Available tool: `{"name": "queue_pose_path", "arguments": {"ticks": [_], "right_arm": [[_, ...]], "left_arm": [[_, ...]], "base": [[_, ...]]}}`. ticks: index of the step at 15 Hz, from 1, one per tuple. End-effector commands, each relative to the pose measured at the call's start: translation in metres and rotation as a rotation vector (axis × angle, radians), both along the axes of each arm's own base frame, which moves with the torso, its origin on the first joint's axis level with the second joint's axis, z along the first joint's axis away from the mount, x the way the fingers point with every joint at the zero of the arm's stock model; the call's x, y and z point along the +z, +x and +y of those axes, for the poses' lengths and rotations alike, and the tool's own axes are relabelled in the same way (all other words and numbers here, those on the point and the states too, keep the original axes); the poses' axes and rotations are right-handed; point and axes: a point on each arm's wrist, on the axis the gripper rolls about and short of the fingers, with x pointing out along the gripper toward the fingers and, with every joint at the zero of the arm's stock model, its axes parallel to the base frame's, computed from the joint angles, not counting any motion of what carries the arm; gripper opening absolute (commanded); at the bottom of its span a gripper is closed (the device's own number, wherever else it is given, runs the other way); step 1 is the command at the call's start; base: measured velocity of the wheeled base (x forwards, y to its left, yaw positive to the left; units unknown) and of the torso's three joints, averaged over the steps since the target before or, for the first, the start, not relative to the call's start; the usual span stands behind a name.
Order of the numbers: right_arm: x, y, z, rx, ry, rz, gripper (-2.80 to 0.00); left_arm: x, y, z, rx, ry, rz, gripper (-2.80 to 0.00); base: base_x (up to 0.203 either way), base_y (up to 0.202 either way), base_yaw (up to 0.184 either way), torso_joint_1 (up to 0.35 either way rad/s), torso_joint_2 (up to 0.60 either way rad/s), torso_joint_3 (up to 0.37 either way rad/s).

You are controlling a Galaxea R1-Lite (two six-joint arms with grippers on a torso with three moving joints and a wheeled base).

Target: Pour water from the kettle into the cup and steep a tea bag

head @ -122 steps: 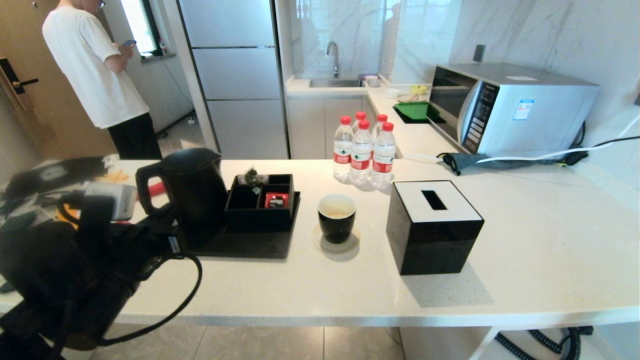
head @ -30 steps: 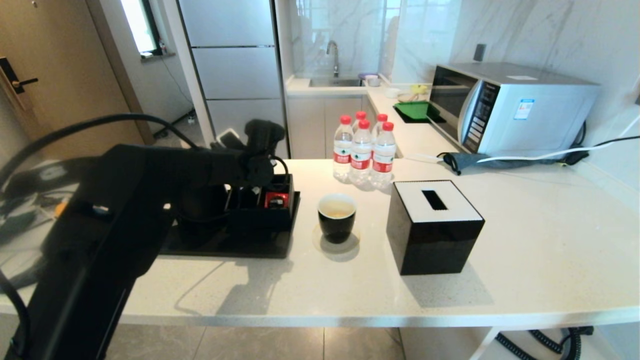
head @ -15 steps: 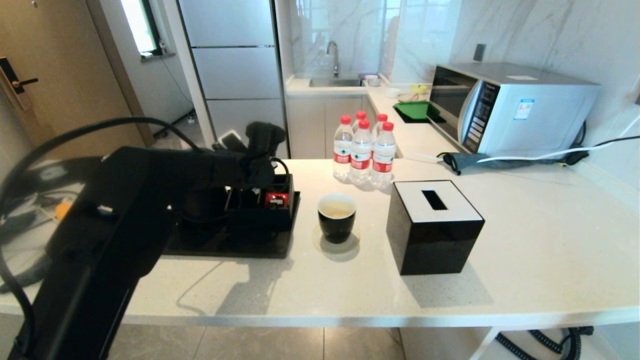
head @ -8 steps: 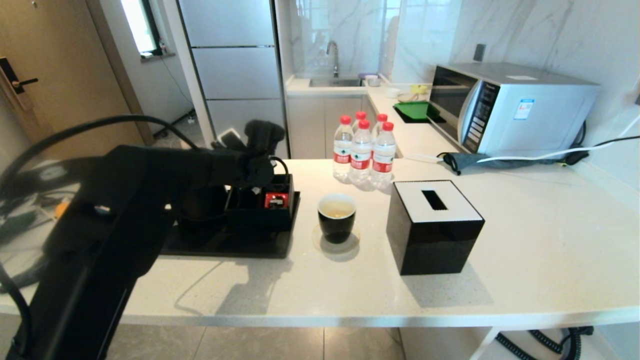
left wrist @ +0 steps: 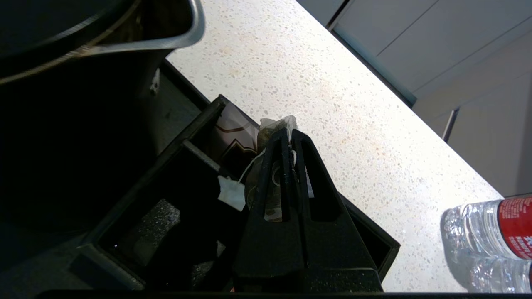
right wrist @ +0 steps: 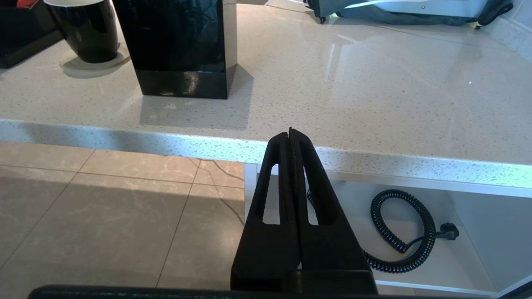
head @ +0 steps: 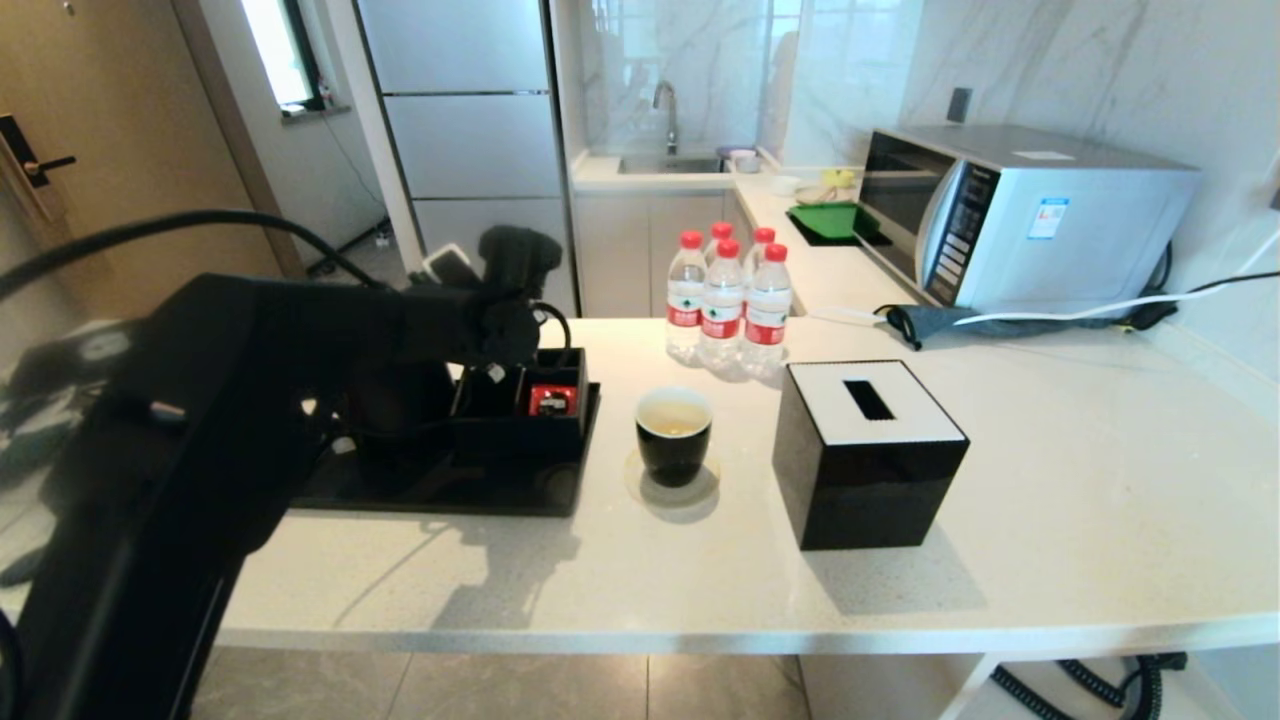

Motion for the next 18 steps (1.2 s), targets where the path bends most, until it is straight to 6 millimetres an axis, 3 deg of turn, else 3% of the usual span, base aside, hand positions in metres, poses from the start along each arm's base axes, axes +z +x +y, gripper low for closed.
{"name": "queue_pose_path", "arguments": {"ticks": [1, 9, 18], "right_arm": [[0.0, 0.0, 0.0, 0.001, -0.001, 0.001, -2.8], [0.0, 0.0, 0.0, 0.001, 0.0, 0.001, -2.8], [0.0, 0.0, 0.0, 0.001, 0.0, 0.001, -2.8]], "left_arm": [[0.013, -0.008, 0.003, 0.006, -0.007, -0.017, -2.8], [0.056, -0.042, 0.0, -0.008, -0.019, -0.073, -2.8], [0.117, -0.111, -0.008, -0.092, -0.057, -0.159, -2.8]], "base": [[0.0, 0.0, 0.0, 0.0, 0.0, 0.0], [0.0, 0.0, 0.0, 0.0, 0.0, 0.0], [0.0, 0.0, 0.0, 0.0, 0.0, 0.0]]}}
